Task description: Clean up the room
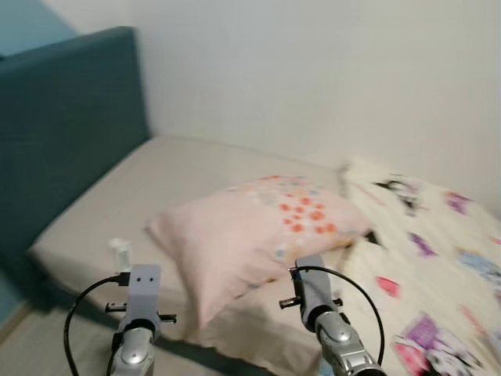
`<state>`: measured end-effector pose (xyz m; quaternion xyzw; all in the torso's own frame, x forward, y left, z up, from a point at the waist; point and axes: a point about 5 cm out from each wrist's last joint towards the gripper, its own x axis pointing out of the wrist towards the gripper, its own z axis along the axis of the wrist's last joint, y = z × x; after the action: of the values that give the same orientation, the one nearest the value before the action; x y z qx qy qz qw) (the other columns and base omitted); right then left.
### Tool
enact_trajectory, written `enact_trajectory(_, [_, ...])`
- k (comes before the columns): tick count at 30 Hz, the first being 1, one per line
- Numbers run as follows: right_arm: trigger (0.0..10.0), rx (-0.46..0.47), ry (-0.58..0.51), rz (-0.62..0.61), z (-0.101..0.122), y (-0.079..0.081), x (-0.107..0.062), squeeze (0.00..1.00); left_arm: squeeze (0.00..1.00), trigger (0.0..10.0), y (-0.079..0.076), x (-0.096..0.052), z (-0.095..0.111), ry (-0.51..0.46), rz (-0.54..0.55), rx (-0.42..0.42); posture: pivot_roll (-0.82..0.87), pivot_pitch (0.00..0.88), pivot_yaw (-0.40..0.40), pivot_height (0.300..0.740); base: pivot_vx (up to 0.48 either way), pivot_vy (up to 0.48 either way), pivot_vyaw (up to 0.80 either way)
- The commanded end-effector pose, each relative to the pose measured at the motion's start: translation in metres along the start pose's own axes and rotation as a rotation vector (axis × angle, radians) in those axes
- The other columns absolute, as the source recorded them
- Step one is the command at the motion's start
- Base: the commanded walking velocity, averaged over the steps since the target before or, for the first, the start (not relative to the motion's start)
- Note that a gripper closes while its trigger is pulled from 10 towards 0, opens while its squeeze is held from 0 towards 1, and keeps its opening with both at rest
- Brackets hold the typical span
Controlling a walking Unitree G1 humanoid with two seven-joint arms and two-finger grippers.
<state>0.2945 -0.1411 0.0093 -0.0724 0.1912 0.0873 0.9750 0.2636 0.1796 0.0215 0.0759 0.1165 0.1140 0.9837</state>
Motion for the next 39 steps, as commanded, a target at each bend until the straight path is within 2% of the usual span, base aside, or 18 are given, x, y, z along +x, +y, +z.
enact_trajectory(1, [10.0, 0.023, 0.021, -0.010, -0.0034, -0.0028, -0.0009, 0.00, 0.00, 10.0, -0.0030, -0.0014, -0.0008, 0.003, -0.016, 0.003, 0.03, 0.031, -0.072, 0.740, 0.000, 0.000, -0.80])
enact_trajectory(31, [10.0, 0.043, 0.021, -0.007, -0.0038, -0.0038, -0.0014, 0.00, 0.00, 10.0, -0.0040, -0.0015, 0.0056, -0.025, 0.007, -0.018, 0.03, 0.043, -0.067, 0.740, 0.000, 0.000, -0.80])
enact_trajectory(39, [10.0, 0.021, 0.023, 0.013, -0.0030, -0.0017, -0.0010, 0.00, 0.00, 10.0, -0.0085, -0.0059, 0.0039, -0.019, -0.008, -0.039, 0.03, 0.046, -0.067, 0.740, 0.000, 0.000, 0.00])
